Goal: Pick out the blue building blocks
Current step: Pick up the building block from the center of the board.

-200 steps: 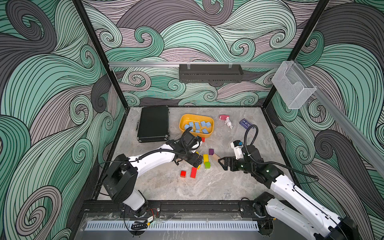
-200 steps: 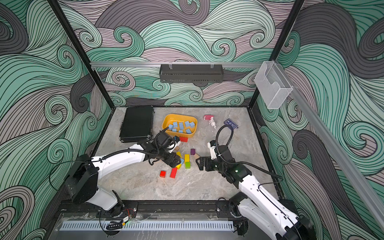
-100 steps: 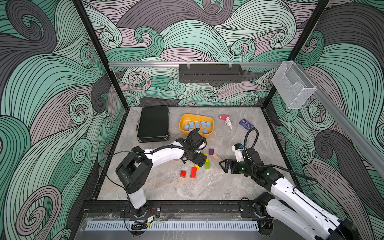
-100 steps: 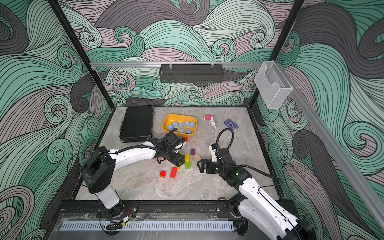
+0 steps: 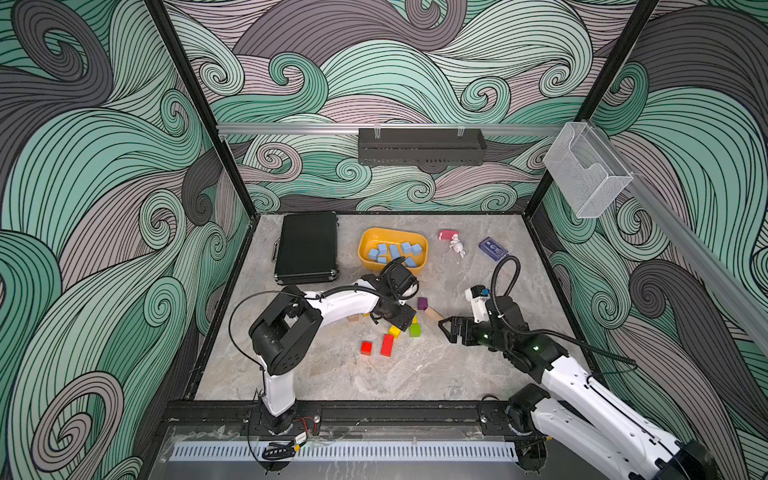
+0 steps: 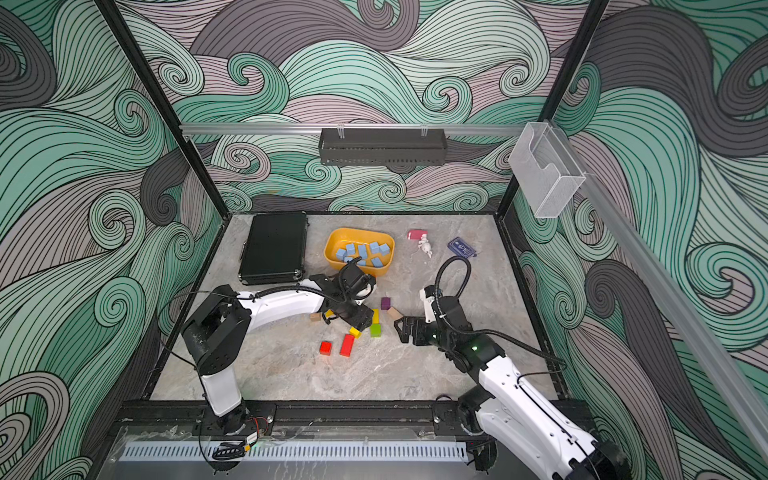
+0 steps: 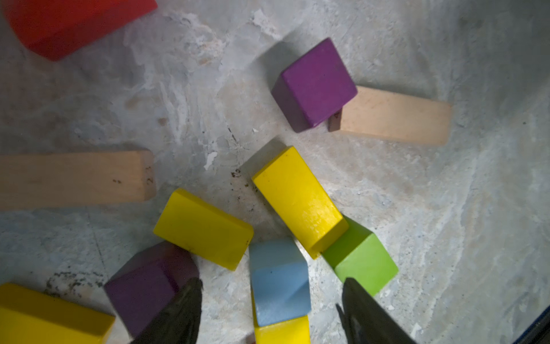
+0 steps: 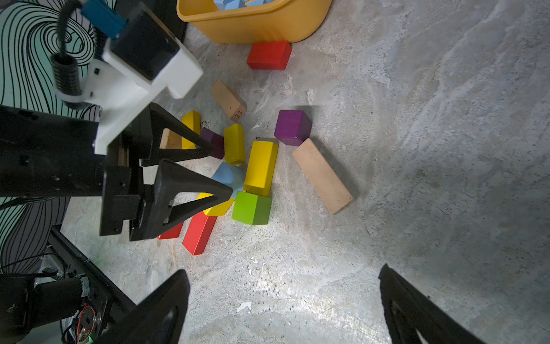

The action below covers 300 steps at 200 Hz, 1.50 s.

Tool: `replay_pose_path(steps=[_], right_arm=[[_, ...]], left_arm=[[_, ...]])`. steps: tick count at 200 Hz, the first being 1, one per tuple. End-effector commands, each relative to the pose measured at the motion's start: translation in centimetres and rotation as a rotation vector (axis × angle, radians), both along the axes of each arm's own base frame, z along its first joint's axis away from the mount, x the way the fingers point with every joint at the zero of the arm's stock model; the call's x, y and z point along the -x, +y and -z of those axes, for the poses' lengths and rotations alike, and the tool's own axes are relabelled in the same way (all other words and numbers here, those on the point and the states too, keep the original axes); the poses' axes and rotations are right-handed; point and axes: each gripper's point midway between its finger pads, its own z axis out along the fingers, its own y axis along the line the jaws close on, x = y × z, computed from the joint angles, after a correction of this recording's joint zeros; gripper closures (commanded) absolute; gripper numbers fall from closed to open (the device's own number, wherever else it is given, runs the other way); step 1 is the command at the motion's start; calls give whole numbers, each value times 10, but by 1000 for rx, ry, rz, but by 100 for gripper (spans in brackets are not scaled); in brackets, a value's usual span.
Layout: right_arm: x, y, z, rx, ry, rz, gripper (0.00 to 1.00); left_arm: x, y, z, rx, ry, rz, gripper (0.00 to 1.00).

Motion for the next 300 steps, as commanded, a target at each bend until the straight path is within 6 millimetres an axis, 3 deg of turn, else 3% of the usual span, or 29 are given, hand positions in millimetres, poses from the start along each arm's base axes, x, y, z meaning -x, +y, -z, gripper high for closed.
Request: replay_pose_path(steps=[1, 77, 150, 179, 259, 300], right_arm=[[-1, -1, 2, -1, -2, 4, 1], [-4, -4, 2, 6, -2, 12, 1], [-4, -3, 1, 4, -3, 8, 1], [-4, -4, 0, 2, -5, 11, 1], [-6, -3, 0, 4, -3, 10, 1], [-5, -3, 1, 5, 1, 9, 1]], left_arm=[[0, -5, 0, -14, 16, 11, 32], [0, -6, 11, -46, 48, 10, 50], [11, -1, 23, -86, 113, 24, 51], [12, -2, 24, -83, 124, 23, 56], [21, 1, 24, -100, 144, 27, 56], [23, -1, 26, -100, 149, 18, 49]])
